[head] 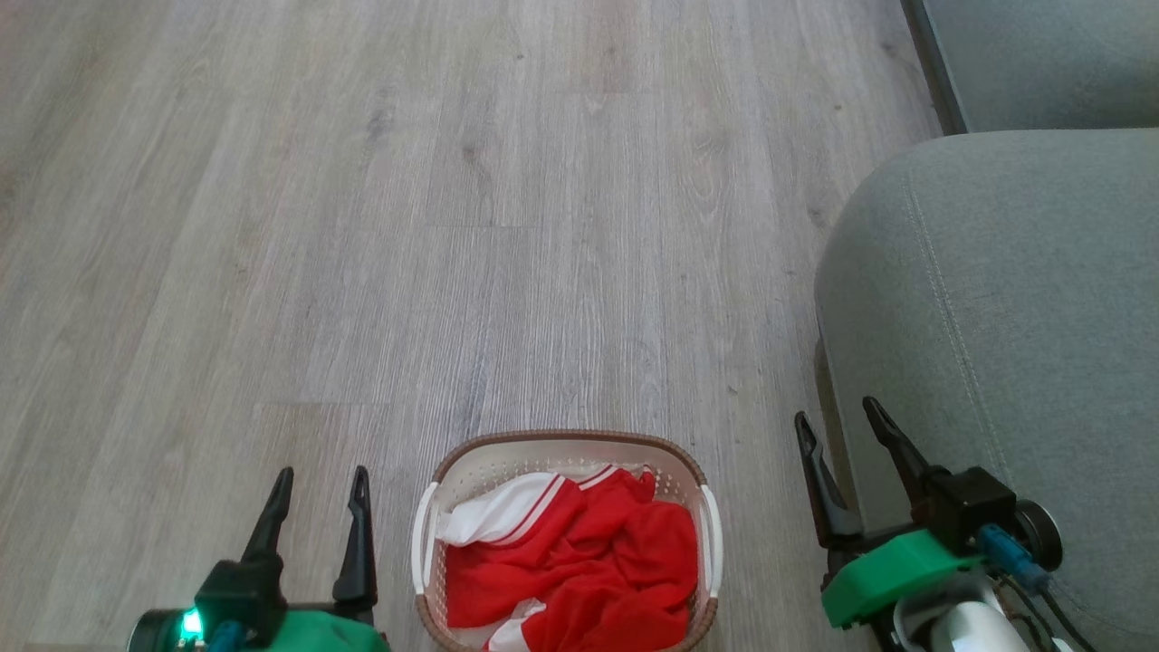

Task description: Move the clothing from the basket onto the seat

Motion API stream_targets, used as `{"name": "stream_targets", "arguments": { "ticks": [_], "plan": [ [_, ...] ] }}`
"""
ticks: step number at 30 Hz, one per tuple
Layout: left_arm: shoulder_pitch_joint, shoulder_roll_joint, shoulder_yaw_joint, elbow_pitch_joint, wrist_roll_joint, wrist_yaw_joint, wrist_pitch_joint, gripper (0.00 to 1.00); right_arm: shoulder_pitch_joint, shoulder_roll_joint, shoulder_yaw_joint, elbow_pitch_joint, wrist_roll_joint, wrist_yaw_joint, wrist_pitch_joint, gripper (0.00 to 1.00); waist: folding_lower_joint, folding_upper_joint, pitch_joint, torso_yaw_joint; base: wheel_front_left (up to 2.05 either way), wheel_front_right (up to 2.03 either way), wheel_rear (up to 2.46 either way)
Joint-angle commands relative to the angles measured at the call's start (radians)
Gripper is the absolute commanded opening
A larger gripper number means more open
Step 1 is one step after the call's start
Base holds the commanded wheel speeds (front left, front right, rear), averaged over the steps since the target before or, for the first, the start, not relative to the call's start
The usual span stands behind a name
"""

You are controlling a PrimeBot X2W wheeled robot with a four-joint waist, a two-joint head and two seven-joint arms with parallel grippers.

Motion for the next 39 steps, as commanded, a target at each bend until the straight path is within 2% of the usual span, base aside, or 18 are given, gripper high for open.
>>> {"name": "stream_targets", "arguments": {
  "ticks": [1,13,20,29,34,39],
  "plan": [
    [-0.028,-0.002,0.04,-0.029,0.005,-0.002,-0.014,1.0,-0.053,-0.01,0.025,-0.031,-0.004,0.0,-0.013,1.0,-0.0001,0.0,0.0,0.0,0.0,0.0,0.0],
    [-0.031,-0.011,0.055,-0.025,0.017,-0.016,-0.014,1.0,-0.054,-0.01,0.012,-0.031,0.007,0.0,-0.013,1.0,-0.0001,0.0,0.011,0.003,0.0,0.0,0.0],
    [-0.051,-0.015,0.046,-0.032,0.023,-0.018,-0.014,1.0,-0.068,-0.01,-0.004,-0.047,0.0,0.0,-0.013,1.0,-0.0001,0.0,0.065,0.011,0.0,0.0,0.0],
    [-0.199,-0.017,-0.014,0.029,0.046,-0.048,-0.014,1.0,-0.17,-0.01,-0.074,-0.087,-0.032,0.0,-0.013,1.0,-0.0001,0.0,0.268,0.005,0.0,0.0,0.0],
    [-0.334,-0.018,-0.074,0.14,0.059,-0.069,-0.014,1.0,-0.25,-0.01,-0.121,-0.134,-0.052,0.0,-0.013,1.0,-0.0001,0.0,0.414,-0.014,0.0,0.0,0.0],
    [-0.47,-0.018,-0.164,0.308,0.051,-0.097,-0.014,1.0,-0.324,-0.01,-0.167,-0.19,-0.067,0.0,-0.013,1.0,-0.0001,0.0,0.54,-0.034,0.0,0.0,0.0]
  ]
}}
